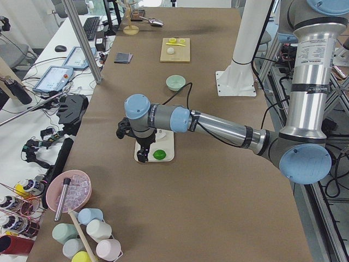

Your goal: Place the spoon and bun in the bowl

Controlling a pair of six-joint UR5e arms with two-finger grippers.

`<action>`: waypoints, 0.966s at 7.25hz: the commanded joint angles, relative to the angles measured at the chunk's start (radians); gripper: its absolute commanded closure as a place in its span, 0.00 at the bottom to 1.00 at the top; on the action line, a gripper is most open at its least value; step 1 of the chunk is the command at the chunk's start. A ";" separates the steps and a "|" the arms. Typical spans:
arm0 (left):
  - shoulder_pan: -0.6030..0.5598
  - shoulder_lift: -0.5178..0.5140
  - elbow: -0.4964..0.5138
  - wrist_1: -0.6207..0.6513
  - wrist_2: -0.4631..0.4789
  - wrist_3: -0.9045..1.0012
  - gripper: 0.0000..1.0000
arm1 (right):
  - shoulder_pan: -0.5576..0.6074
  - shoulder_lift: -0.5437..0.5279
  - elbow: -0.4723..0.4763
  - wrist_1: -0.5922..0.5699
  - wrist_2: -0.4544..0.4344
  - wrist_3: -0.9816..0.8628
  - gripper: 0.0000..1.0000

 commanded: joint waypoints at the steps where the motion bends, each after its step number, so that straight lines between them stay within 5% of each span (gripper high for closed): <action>1: -0.003 0.048 -0.031 -0.024 0.008 0.028 0.02 | -0.008 0.008 0.000 0.002 -0.004 0.001 0.00; 7: -0.001 0.060 -0.031 -0.027 0.008 0.016 0.02 | -0.013 0.011 -0.006 0.013 0.017 0.020 0.00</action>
